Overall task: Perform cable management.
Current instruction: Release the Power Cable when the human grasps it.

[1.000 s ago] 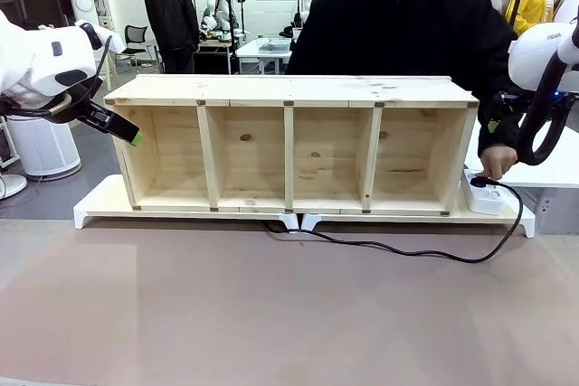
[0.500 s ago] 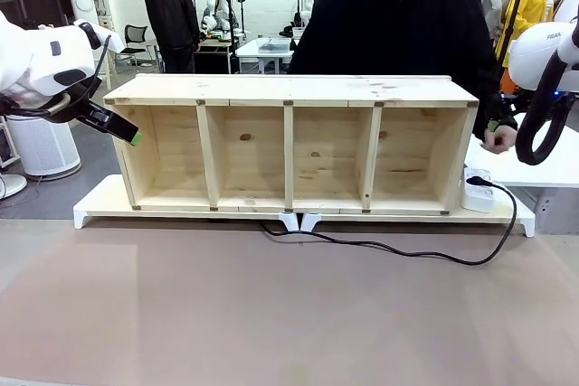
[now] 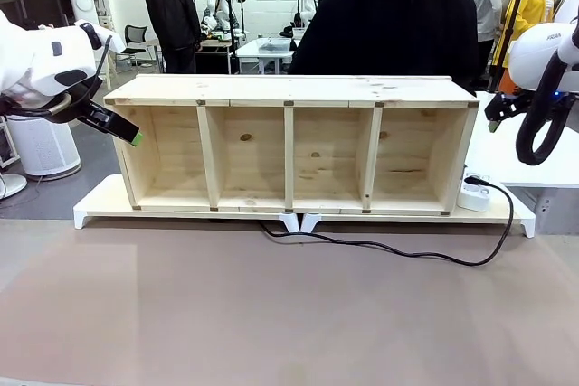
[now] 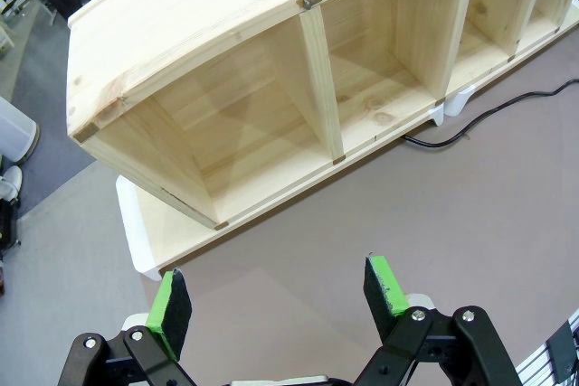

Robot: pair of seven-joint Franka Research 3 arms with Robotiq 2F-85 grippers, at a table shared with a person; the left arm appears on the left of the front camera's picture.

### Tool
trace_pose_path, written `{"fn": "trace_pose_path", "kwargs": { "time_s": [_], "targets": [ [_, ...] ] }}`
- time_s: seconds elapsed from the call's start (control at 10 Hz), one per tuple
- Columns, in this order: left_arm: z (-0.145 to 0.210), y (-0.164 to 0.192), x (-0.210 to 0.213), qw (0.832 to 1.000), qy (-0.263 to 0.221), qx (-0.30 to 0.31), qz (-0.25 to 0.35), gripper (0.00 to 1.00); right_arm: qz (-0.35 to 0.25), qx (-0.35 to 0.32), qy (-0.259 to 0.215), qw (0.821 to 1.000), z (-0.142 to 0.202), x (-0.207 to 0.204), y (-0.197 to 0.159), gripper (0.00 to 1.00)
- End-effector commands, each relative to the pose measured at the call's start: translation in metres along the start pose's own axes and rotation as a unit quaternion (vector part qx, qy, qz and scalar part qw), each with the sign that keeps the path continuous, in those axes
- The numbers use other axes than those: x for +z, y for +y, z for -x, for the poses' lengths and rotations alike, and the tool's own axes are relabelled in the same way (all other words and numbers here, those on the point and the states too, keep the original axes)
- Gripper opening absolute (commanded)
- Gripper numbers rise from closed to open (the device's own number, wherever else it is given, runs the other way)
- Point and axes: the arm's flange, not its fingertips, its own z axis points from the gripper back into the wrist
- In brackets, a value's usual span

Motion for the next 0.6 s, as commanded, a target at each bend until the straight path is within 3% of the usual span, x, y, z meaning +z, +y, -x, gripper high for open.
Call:
{"fn": "trace_pose_path", "kwargs": {
  "time_s": [0.0,0.5],
  "targets": [
    [-0.0002,0.0,-0.0006,1.0,-0.001,-0.003,-0.002,1.0,0.0,-0.002,0.0,1.0,0.0001,-0.0001,-0.001,1.0],
    [-0.0002,0.0,-0.0006,1.0,-0.001,-0.003,-0.002,1.0,0.0,-0.002,0.0,1.0,0.0001,-0.0001,-0.001,1.0]
  ]
}}
